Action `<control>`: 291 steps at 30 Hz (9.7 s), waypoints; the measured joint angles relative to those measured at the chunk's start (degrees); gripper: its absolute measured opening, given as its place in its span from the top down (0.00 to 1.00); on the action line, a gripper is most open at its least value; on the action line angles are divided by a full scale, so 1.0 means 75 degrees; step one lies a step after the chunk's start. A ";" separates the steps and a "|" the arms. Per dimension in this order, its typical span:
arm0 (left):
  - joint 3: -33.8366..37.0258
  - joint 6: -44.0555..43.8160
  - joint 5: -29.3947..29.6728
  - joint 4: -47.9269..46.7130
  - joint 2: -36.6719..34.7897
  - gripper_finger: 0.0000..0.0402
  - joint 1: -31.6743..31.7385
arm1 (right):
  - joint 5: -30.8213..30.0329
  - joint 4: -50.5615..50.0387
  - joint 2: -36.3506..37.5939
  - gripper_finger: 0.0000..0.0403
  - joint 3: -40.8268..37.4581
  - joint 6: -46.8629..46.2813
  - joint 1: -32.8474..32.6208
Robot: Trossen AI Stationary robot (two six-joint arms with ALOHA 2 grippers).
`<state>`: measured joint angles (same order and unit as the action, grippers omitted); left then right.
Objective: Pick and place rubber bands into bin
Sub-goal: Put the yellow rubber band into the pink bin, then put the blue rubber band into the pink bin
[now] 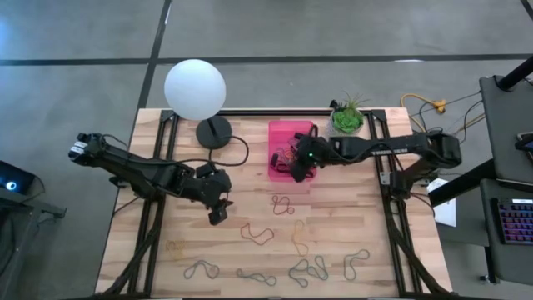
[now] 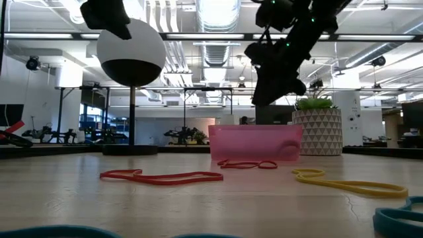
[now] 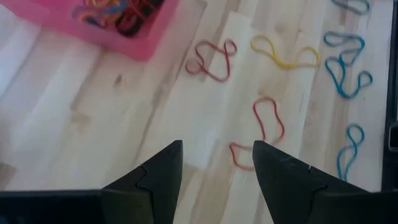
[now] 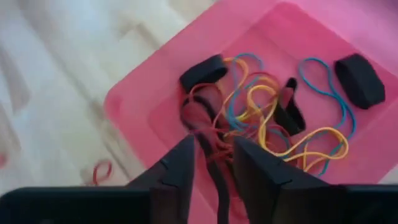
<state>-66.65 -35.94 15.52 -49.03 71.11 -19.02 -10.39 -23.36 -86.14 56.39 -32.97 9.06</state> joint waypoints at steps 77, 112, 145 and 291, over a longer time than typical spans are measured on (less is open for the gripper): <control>0.4891 -1.1832 -0.2221 0.2690 0.0974 0.99 -0.4776 | -0.0755 -0.1246 0.0015 0.52 0.0521 0.1786 -0.1326; 0.3357 -1.0740 -0.3209 0.0938 0.1634 0.58 -0.4358 | -0.0763 -0.1253 0.0014 0.52 0.0509 0.1786 -0.1323; 0.3797 -0.9614 -0.2845 0.2052 0.1870 1.00 -0.4102 | -0.0577 -0.1373 0.0014 0.52 0.0319 0.1594 -0.1348; -0.0004 0.0897 -0.0220 0.1261 0.1130 0.64 0.0634 | -0.1269 -0.4996 0.0206 0.98 -0.0655 -0.4764 -0.7537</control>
<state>-66.67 -29.21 13.86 -39.57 79.59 -14.26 -19.91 -60.83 -84.60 51.48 -68.70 -47.47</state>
